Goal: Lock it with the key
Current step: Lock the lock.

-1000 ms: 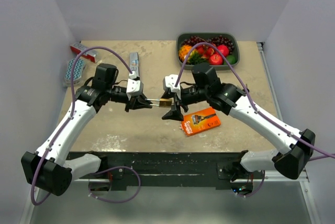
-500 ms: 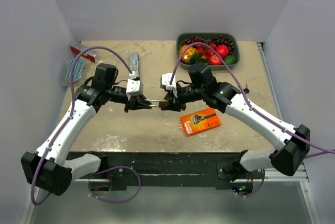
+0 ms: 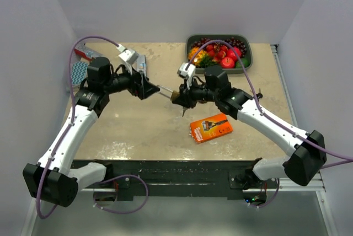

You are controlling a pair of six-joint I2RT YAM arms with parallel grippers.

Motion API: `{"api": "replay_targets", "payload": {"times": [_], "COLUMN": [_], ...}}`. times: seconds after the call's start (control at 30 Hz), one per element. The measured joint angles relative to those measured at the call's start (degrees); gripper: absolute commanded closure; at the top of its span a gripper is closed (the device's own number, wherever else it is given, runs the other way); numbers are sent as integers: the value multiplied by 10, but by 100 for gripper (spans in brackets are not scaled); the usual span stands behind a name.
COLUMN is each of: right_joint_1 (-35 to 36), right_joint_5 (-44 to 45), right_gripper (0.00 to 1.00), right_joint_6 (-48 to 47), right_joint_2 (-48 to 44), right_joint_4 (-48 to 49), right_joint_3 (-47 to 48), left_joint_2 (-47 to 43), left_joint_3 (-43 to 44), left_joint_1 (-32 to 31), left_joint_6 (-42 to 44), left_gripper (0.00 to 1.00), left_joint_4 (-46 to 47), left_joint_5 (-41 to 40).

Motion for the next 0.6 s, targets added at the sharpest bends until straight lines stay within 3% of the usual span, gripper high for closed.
{"api": "replay_targets", "payload": {"times": [0.23,0.4,0.6], "right_joint_1": [-28,-17,-9], "right_joint_5": [114,165,192], "right_gripper": [100,100,100], "right_joint_6": [163,232,262], "right_joint_2": [22,70,112], "right_joint_4": [142,191,197], "right_joint_3": [-16,-16,-8], "left_joint_2": [9,42,65], "left_joint_3": [-31,-45,-45], "left_joint_1": [51,54,33], "left_joint_6": [-335,-454,-509], "left_gripper": [1,1,1], "left_joint_4": [89,104,99], "left_joint_5": [-92,-115,-147]}}
